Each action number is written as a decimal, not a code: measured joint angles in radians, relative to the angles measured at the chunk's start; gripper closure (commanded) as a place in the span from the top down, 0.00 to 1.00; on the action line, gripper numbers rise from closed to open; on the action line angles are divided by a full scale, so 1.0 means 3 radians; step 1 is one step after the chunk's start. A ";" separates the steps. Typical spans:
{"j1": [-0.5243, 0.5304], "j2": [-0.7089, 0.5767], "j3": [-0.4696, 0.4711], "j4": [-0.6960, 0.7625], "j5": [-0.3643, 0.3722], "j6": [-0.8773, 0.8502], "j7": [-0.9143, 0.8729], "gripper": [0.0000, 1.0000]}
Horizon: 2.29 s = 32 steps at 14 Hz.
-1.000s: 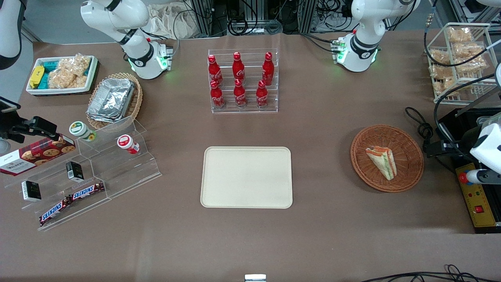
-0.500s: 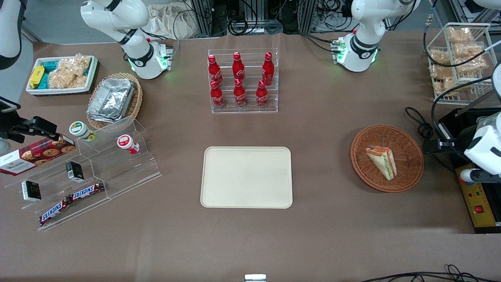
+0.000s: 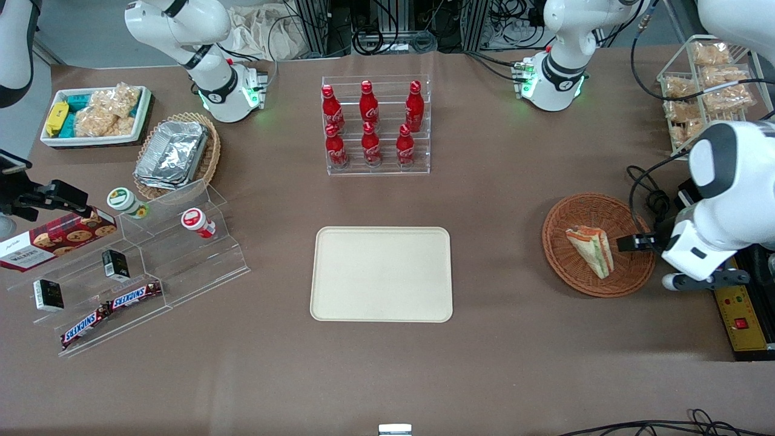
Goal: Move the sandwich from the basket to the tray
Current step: 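Move the left gripper down over the wrapped sandwich in the wicker basket, then close the left gripper on the wrapped sandwich, then lift the sandwich and carry it with the left gripper toward the cream tray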
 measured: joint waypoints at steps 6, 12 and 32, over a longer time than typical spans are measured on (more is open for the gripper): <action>0.0007 0.0028 0.0019 -0.0908 0.0000 0.1082 -0.0593 0.99; 0.0015 0.0196 0.0151 -0.1044 0.0000 0.1358 -0.0812 0.99; -0.0019 -0.0097 -0.0193 0.0467 0.0005 -0.0400 -0.1074 0.00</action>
